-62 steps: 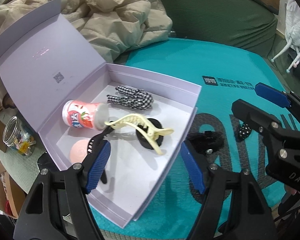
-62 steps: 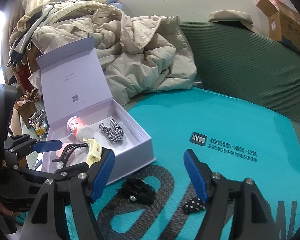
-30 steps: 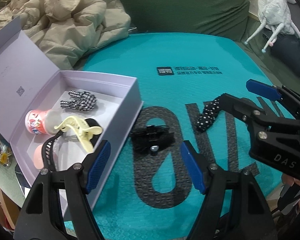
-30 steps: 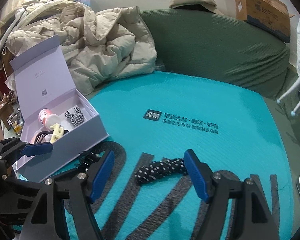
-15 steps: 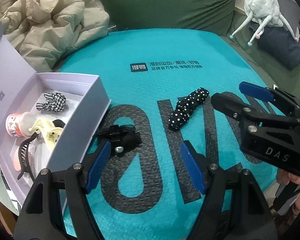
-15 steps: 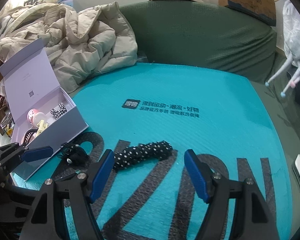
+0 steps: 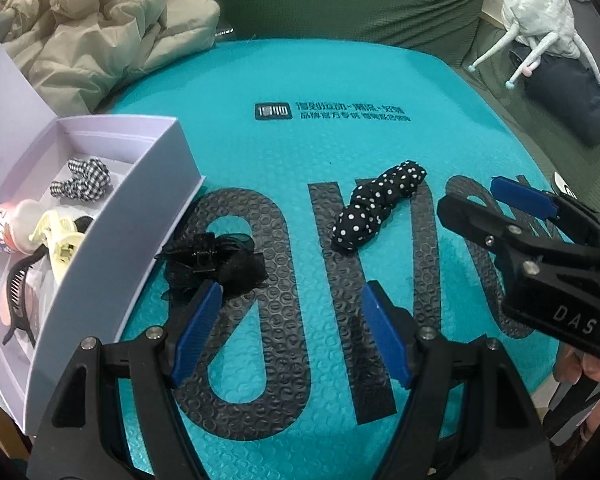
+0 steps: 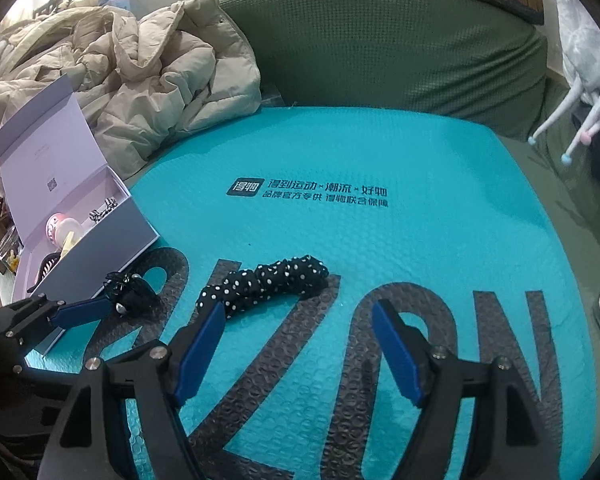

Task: Organize objects
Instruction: 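Grasp the black bow clip with the left gripper while the right gripper grasps the polka-dot scrunchie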

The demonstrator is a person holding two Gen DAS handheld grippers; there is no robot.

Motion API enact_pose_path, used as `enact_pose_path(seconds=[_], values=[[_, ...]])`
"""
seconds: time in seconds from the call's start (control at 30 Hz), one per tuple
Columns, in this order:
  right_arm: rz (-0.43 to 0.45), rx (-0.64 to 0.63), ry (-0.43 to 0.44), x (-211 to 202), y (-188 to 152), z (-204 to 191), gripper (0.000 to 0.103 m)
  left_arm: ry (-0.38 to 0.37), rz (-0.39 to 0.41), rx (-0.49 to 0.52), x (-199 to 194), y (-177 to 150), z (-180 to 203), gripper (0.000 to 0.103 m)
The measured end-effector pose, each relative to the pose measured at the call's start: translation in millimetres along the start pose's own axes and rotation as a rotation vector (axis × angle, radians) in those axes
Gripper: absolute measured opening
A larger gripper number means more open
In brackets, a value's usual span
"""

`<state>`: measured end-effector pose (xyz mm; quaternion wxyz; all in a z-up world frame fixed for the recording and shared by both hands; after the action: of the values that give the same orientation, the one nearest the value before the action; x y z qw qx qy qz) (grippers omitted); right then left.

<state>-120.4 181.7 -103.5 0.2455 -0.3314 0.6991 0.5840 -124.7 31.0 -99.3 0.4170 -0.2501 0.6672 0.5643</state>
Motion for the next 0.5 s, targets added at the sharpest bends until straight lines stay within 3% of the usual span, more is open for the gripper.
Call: enact_pose_path(seconds=[0.5], values=[[-0.032, 0.073, 0.052, 27, 3, 2, 0.077, -0.02, -0.011, -0.086, 22, -3, -16, 0.071]])
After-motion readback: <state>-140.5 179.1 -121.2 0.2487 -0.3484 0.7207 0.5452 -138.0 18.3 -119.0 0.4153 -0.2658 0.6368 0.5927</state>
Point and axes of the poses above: each gripper's, at about its wrist camera, not at the fingertips, and x roughly the way its jaws point, z to its right, y to its top, the point moved 6 cm from there along x, roughly the way its jaws point, and after that the axes turned 8 degrees about x, right-handed, at the moved point
